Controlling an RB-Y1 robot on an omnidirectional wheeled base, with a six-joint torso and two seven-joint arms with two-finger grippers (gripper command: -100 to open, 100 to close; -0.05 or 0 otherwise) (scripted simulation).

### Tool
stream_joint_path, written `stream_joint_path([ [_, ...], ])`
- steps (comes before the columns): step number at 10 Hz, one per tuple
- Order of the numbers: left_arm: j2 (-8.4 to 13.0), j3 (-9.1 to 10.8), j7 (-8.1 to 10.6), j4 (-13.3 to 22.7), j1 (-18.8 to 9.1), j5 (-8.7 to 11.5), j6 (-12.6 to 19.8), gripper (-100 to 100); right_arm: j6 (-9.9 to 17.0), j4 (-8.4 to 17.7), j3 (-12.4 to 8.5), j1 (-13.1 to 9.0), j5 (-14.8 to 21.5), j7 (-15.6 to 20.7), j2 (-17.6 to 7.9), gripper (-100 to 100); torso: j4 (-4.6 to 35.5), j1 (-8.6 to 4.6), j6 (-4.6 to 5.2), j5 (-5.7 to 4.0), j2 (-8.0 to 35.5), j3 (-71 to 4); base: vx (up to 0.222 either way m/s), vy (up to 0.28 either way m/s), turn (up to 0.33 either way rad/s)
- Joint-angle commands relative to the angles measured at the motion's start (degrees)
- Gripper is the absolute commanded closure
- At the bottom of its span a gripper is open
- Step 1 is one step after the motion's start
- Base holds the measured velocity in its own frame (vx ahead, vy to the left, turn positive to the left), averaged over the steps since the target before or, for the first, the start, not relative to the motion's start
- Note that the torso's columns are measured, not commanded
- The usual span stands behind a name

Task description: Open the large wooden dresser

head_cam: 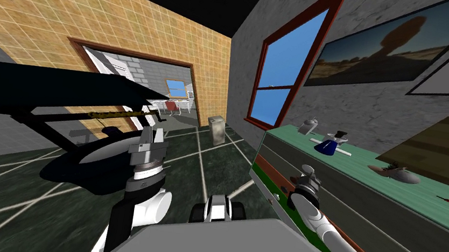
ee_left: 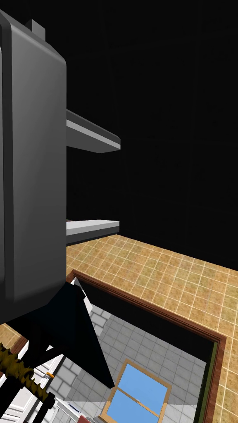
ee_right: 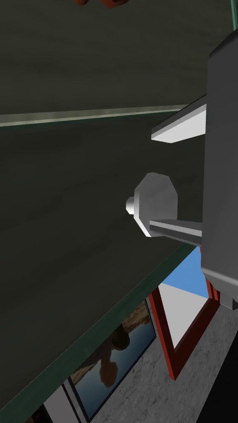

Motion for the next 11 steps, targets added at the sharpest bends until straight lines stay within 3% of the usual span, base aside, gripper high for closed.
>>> stream_joint_path([
  [1,-0.01,0.00,0.00,0.00,0.01,0.00,0.00,0,-0.67,-1.74,0.43,1.46,0.79,-1.03,-0.93,100,-0.02,0.34,0.04,0.09,-0.04,-0.03,0.030,0.184,-0.158],
  [4,-0.02,-0.02,0.00,-0.01,0.00,0.00,0.00,0,-1.68,-4.35,1.08,3.66,1.98,-2.58,-2.33,100,-0.01,0.20,0.00,0.08,-0.03,-0.03,0.022,0.210,-0.159],
  [5,-0.02,-0.02,0.00,-0.01,0.00,0.00,0.00,0,-1.42,-3.78,0.95,3.28,1.77,-2.33,-2.06,100,0.00,0.01,-0.01,0.01,0.00,0.00,0.003,0.094,-0.036],
  [6,-0.01,-0.01,0.00,0.00,0.00,0.00,0.00,0,-3.18,-4.98,1.33,3.31,1.75,-2.91,-3.24,-100,0.01,-0.32,-0.04,-0.08,0.00,0.00,-0.028,-0.035,0.077],
  [11,0.01,0.01,0.00,0.00,0.00,0.00,0.00,0,-8.03,-8.05,2.36,3.08,1.60,-4.32,-6.58,-100,-0.03,0.24,-0.01,0.07,-0.08,-0.05,-0.046,-0.118,0.066],
])
